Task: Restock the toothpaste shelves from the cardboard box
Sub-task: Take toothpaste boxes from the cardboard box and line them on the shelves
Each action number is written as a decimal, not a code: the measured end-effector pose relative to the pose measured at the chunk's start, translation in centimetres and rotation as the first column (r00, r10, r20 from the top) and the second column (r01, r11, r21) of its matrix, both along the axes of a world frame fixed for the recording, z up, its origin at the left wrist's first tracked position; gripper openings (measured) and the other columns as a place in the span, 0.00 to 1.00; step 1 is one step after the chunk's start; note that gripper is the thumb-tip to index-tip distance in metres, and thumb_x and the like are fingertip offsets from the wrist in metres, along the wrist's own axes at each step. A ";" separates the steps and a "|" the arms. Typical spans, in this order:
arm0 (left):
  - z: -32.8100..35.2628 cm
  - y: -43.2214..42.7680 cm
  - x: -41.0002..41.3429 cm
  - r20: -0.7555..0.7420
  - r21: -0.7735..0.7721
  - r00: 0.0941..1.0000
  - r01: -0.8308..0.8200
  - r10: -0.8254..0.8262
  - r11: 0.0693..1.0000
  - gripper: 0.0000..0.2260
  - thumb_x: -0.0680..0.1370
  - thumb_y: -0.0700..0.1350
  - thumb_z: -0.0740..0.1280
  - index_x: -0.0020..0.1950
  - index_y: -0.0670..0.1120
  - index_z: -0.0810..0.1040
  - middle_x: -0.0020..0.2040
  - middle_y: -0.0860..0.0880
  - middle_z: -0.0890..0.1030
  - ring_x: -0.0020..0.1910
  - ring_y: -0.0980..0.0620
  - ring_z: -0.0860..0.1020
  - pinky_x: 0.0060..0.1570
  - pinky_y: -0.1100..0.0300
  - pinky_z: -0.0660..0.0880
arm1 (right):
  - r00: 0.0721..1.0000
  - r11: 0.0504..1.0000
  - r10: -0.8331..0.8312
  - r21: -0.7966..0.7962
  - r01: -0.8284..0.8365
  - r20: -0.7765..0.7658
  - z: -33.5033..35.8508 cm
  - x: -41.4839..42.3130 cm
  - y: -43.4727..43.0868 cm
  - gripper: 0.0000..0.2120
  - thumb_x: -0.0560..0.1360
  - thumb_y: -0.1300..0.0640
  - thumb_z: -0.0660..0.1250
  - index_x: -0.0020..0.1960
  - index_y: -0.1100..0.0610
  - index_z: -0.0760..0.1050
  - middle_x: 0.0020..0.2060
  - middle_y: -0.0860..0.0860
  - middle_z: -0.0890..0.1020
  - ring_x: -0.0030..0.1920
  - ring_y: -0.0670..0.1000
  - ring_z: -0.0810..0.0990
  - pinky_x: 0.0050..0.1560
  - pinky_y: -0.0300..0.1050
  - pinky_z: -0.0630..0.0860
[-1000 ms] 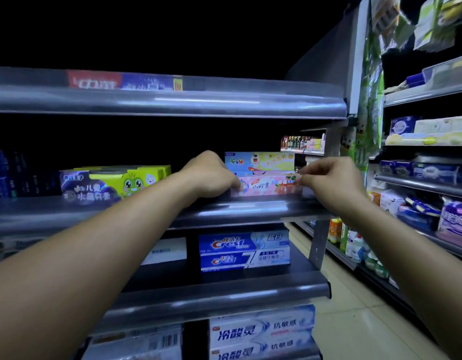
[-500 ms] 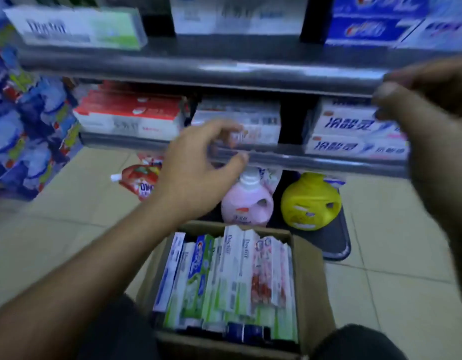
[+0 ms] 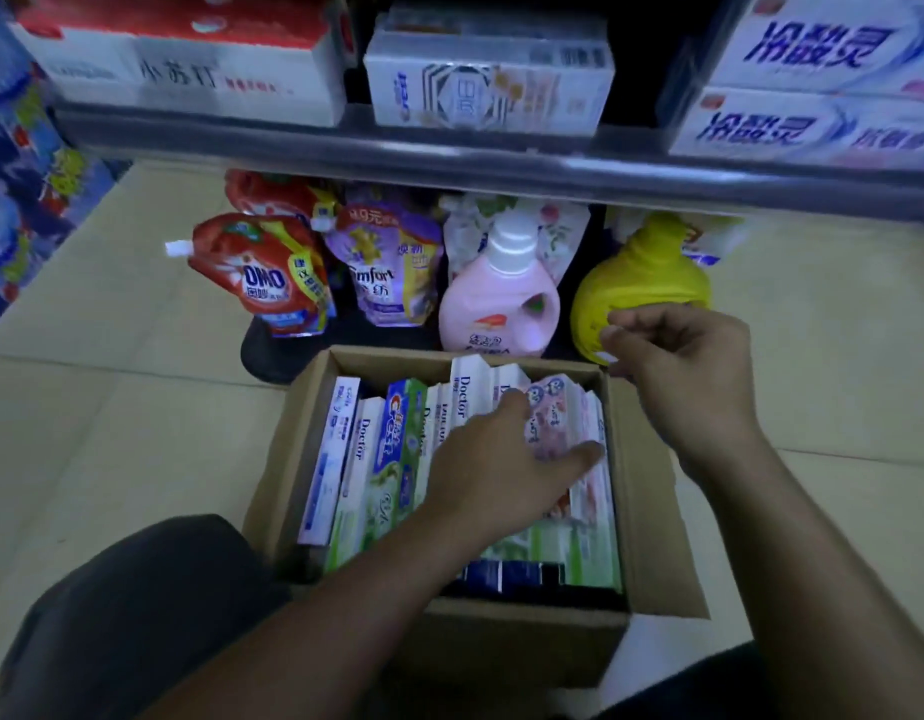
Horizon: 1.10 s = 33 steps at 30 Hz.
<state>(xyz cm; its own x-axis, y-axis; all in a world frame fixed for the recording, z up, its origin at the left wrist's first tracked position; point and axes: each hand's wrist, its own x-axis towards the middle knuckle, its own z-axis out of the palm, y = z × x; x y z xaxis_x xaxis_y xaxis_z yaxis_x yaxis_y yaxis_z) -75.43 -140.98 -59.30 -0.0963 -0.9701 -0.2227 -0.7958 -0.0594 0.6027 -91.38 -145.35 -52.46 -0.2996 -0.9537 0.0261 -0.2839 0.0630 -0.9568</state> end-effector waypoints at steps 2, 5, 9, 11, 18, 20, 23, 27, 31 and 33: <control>-0.4 0.6 -1.8 0.089 -0.024 0.994 0.069 -0.067 0.997 0.40 0.66 0.79 0.63 0.66 0.51 0.68 0.48 0.50 0.83 0.46 0.45 0.82 0.36 0.54 0.73 | 1.000 1.000 -0.010 0.015 0.010 -0.023 -0.1 -0.2 -0.1 0.08 0.71 0.61 0.75 0.35 0.51 0.82 0.31 0.51 0.83 0.34 0.52 0.81 0.44 0.63 0.82; -1.5 0.8 -2.3 -0.013 0.039 0.999 0.045 -0.044 0.998 0.33 0.68 0.67 0.74 0.63 0.51 0.66 0.50 0.50 0.82 0.47 0.46 0.82 0.37 0.55 0.75 | 0.999 1.000 0.008 0.019 -0.007 -0.049 0.0 -0.1 0.1 0.07 0.69 0.57 0.73 0.32 0.49 0.82 0.32 0.52 0.84 0.33 0.50 0.80 0.43 0.60 0.81; -1.0 -0.2 -1.3 -0.261 0.215 0.958 -0.066 0.122 0.974 0.28 0.63 0.59 0.80 0.56 0.55 0.70 0.42 0.53 0.82 0.40 0.51 0.82 0.35 0.56 0.76 | 0.994 0.994 0.072 0.084 -0.066 -0.076 -0.1 -0.3 0.0 0.07 0.69 0.57 0.73 0.33 0.49 0.83 0.28 0.50 0.82 0.31 0.51 0.79 0.39 0.51 0.77; 0.2 -1.0 -0.7 -0.477 0.297 0.835 -0.143 0.276 0.944 0.27 0.64 0.53 0.81 0.58 0.53 0.75 0.38 0.49 0.85 0.34 0.50 0.83 0.31 0.56 0.77 | 0.989 0.984 0.121 0.144 -0.107 -0.090 -0.1 -0.6 0.1 0.08 0.71 0.60 0.74 0.34 0.53 0.83 0.26 0.48 0.82 0.31 0.50 0.79 0.38 0.50 0.75; 4.9 -2.8 1.2 -0.784 0.435 0.388 -0.213 0.484 0.875 0.19 0.73 0.47 0.78 0.60 0.54 0.75 0.42 0.47 0.87 0.32 0.48 0.83 0.28 0.59 0.75 | 0.916 0.862 0.400 0.325 -0.390 0.038 1.1 0.3 1.5 0.22 0.68 0.47 0.80 0.59 0.48 0.79 0.48 0.51 0.82 0.45 0.47 0.85 0.47 0.50 0.83; 5.5 -2.7 0.7 -0.805 0.434 0.362 -0.178 0.469 0.883 0.17 0.75 0.47 0.76 0.61 0.50 0.78 0.48 0.47 0.88 0.42 0.48 0.86 0.34 0.59 0.80 | 0.870 0.820 0.486 0.304 -0.485 0.079 1.2 0.4 1.8 0.29 0.65 0.49 0.83 0.63 0.46 0.77 0.54 0.51 0.81 0.54 0.48 0.84 0.54 0.56 0.83; 5.5 -2.3 -0.5 -0.781 0.441 0.397 -0.195 0.482 0.876 0.18 0.75 0.47 0.77 0.61 0.44 0.77 0.45 0.48 0.87 0.41 0.49 0.86 0.42 0.53 0.85 | 0.862 0.854 0.504 0.174 -0.490 -0.046 1.0 0.5 1.9 0.36 0.62 0.56 0.84 0.66 0.46 0.75 0.58 0.52 0.79 0.54 0.50 0.84 0.51 0.53 0.82; 5.2 -3.2 -0.4 -0.765 0.434 0.477 -0.114 0.432 0.894 0.17 0.78 0.52 0.73 0.60 0.43 0.77 0.46 0.43 0.86 0.42 0.42 0.86 0.39 0.52 0.83 | 0.897 0.915 0.398 0.019 -0.402 -0.191 0.8 0.4 1.7 0.21 0.62 0.59 0.81 0.53 0.48 0.82 0.48 0.47 0.84 0.43 0.44 0.84 0.39 0.45 0.80; 3.3 -5.8 1.2 -0.613 0.221 0.744 -0.161 0.265 0.962 0.06 0.73 0.49 0.68 0.48 0.49 0.80 0.40 0.48 0.85 0.38 0.46 0.83 0.35 0.55 0.77 | 0.990 0.999 0.030 0.008 -0.032 0.138 1.5 -1.1 0.8 0.02 0.65 0.58 0.71 0.35 0.53 0.83 0.30 0.49 0.83 0.31 0.50 0.81 0.38 0.51 0.81; 1.6 -7.3 1.7 -0.296 0.012 0.955 0.024 -0.019 1.000 0.11 0.75 0.42 0.70 0.56 0.51 0.79 0.46 0.55 0.81 0.48 0.48 0.82 0.44 0.53 0.79 | 0.942 0.994 -0.080 0.101 0.049 0.325 1.8 -1.7 0.6 0.07 0.68 0.58 0.67 0.33 0.58 0.81 0.29 0.55 0.82 0.29 0.55 0.81 0.35 0.50 0.82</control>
